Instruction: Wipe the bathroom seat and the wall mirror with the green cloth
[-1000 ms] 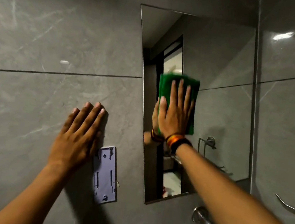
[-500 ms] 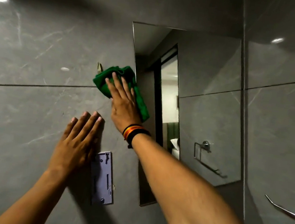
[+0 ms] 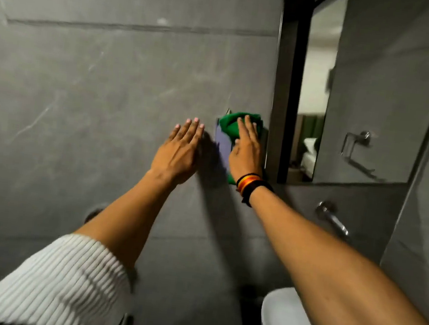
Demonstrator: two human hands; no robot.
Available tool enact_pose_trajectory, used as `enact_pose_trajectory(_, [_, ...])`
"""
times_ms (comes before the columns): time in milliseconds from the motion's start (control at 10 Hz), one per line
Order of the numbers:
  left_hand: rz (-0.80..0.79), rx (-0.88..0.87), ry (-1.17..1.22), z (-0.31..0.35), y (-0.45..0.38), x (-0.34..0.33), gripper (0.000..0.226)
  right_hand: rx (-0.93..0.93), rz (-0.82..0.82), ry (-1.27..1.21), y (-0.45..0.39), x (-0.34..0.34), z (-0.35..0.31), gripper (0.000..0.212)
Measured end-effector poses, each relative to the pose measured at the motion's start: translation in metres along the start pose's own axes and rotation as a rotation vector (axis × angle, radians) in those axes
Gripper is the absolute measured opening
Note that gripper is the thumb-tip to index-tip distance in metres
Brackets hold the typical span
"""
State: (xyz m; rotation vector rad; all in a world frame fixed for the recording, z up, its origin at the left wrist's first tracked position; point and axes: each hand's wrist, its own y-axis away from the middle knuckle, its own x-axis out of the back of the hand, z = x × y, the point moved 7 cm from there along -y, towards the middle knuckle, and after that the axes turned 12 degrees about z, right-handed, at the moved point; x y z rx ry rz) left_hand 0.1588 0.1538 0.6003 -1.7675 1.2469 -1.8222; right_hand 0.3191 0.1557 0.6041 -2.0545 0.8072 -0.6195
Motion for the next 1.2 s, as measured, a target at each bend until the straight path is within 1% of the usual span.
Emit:
enact_pose_trajectory(100, [-0.054,0.027,0.02,-0.002,0.037,-0.019,0.064,-0.082,-0.024,0.045,0.041,-0.01,0.015,0.061])
enact_pose_trajectory(200, [-0.165,0.046,0.025,-0.005,0.093,-0.055,0.062,-0.131,-0.103,0.082,0.092,-0.032,0.027,0.062])
enact_pose_trajectory(300, [-0.33,0.066,0.051,-0.005,0.174,-0.108,0.061,-0.22,-0.203,0.111,0.164,-0.058,0.048,0.063])
enact_pose_trajectory(400, [-0.493,0.099,0.075,-0.002,0.256,-0.158,0.062,-0.304,-0.324,0.154,0.244,-0.083,0.074,0.064])
enact_pose_trajectory(500, [-0.639,0.155,0.102,0.001,0.345,-0.205,0.062,-0.402,-0.463,0.198,0.343,-0.105,0.102,0.066])
enact_pose_trajectory(600, [-0.771,0.204,0.126,0.002,0.436,-0.241,0.065,-0.526,-0.615,0.259,0.451,-0.114,0.126,0.068])
enact_pose_trajectory(700, [-0.91,0.252,0.147,0.0,0.52,-0.269,0.079,-0.619,-0.718,0.287,0.544,-0.116,0.144,0.066])
enact_pose_trajectory(800, [-1.014,0.269,0.139,0.0,0.578,-0.287,0.07,-0.684,-0.759,0.33,0.603,-0.117,0.156,0.063])
enact_pose_trajectory(900, [-1.052,0.278,0.151,0.004,0.609,-0.296,0.073,-0.69,-0.808,0.369,0.631,-0.123,0.162,0.062])
enact_pose_trajectory(1000, [-1.088,0.288,0.149,0.008,0.623,-0.298,0.074,-0.674,-0.954,0.406,0.654,-0.128,0.165,0.064])
enact_pose_trajectory(1100, [-1.109,0.291,0.152,0.014,0.619,-0.296,0.073,-0.687,-0.987,0.41,0.66,-0.126,0.165,0.061])
enact_pose_trajectory(1200, [-1.075,0.254,0.195,0.022,0.596,-0.285,0.072,-0.672,-0.966,0.401,0.643,-0.114,0.161,0.057])
